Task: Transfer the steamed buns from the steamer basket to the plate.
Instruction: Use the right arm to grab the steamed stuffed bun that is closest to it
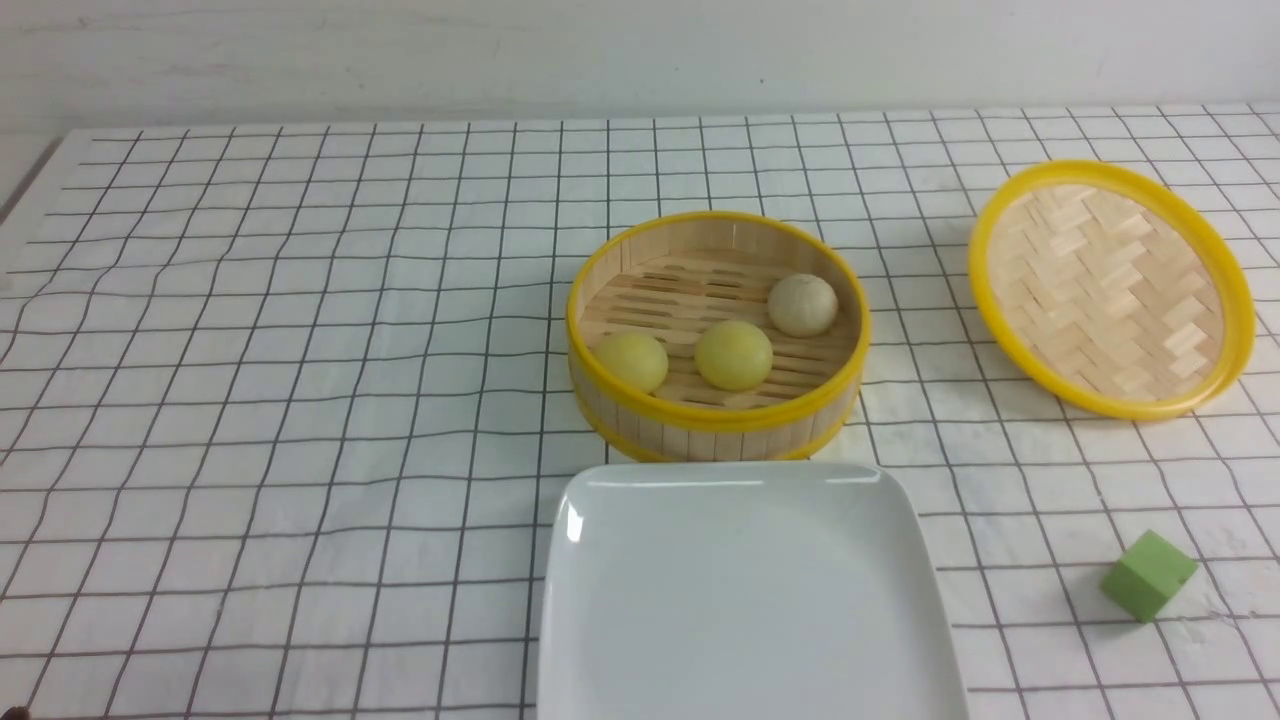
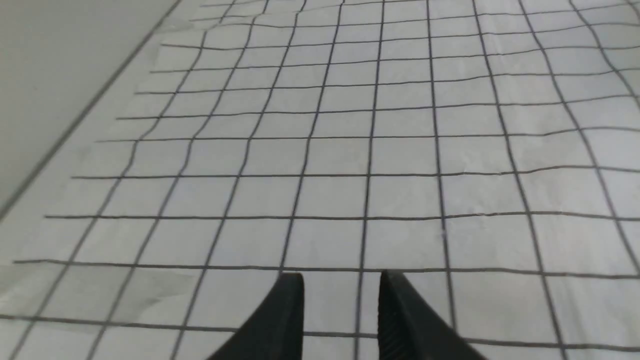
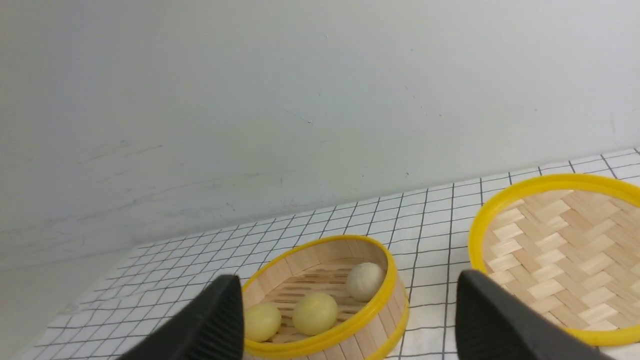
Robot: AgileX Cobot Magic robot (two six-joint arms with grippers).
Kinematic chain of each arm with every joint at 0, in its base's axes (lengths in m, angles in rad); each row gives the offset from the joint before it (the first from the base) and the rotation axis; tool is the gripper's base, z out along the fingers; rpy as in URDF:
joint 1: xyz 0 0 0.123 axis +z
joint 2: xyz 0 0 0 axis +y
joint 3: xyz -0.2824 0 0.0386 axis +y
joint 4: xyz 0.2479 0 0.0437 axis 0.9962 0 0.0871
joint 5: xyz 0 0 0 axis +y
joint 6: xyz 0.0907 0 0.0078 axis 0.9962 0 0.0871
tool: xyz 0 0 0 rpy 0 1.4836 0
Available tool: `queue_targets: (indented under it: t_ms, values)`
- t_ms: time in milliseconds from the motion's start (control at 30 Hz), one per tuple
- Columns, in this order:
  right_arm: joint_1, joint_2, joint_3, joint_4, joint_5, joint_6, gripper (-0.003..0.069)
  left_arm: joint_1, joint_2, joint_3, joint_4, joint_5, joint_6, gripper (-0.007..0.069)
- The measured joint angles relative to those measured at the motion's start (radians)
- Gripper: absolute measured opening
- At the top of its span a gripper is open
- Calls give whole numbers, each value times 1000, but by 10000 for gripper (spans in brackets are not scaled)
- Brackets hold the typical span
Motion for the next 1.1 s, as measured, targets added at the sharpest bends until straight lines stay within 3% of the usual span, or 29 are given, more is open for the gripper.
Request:
queue_targets:
  t_ms: [267, 500, 933, 1100]
  values:
    - [0, 0, 0, 31, 26, -2, 546, 0, 0, 5, 182, 15, 8, 242]
    - [0, 0, 0, 56, 45, -11, 546, 0, 0, 5, 251, 18, 10, 242]
    - [0, 0, 0, 74, 153, -12, 546, 0, 0, 5, 164, -169, 5, 242]
    - [0, 0, 0, 74, 161, -16, 546, 0, 0, 5, 44, -268, -164, 242]
